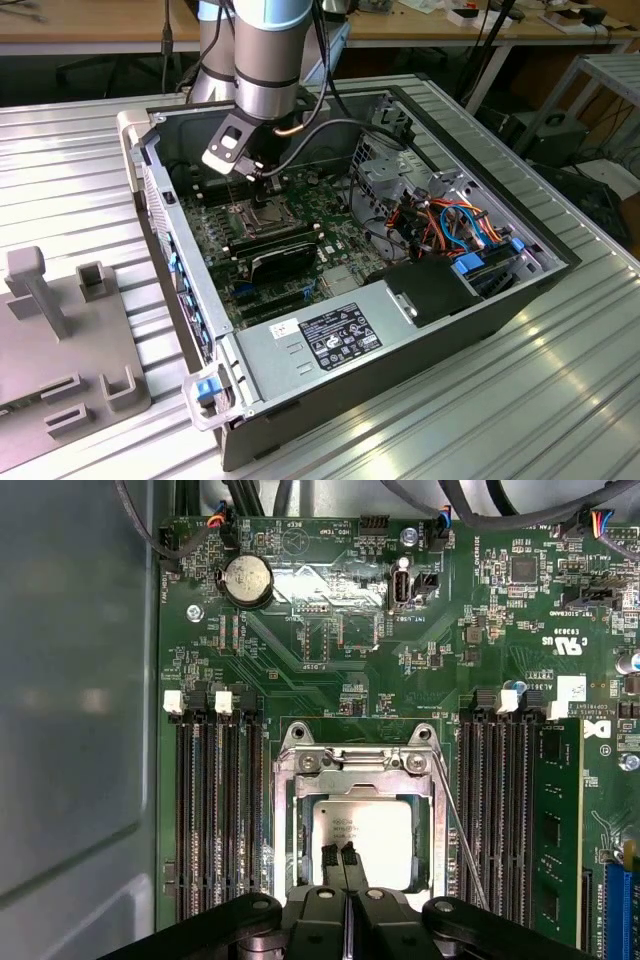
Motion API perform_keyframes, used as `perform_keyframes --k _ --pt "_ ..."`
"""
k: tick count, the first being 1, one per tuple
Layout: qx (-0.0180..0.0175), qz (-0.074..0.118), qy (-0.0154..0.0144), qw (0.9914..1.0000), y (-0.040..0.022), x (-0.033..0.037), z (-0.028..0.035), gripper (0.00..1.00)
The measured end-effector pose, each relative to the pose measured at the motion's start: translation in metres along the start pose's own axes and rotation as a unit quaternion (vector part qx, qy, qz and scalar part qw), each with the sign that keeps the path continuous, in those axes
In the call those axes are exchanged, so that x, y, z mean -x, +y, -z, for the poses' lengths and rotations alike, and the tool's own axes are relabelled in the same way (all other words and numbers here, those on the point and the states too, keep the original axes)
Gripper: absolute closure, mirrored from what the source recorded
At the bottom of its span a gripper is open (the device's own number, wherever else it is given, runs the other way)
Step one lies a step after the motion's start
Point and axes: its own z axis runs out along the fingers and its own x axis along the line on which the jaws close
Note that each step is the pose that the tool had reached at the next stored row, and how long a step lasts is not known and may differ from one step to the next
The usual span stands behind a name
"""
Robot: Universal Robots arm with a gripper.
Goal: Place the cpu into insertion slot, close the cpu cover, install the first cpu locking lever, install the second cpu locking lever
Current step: 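Close the cpu cover, then install the first cpu locking lever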
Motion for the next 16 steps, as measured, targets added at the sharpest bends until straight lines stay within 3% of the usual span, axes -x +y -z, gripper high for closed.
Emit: perform_keyframes --k 12,13,16 --pt "0.0 0.0 0.0 1.0 0.0003 0.0 0.0 0.89" --pt "0.0001 0.003 0.0003 1.0 0.0004 0.0 0.0031 0.89" --pt "0.0001 0.008 0.0004 0.99997 0.0011 0.0003 0.0226 0.89"
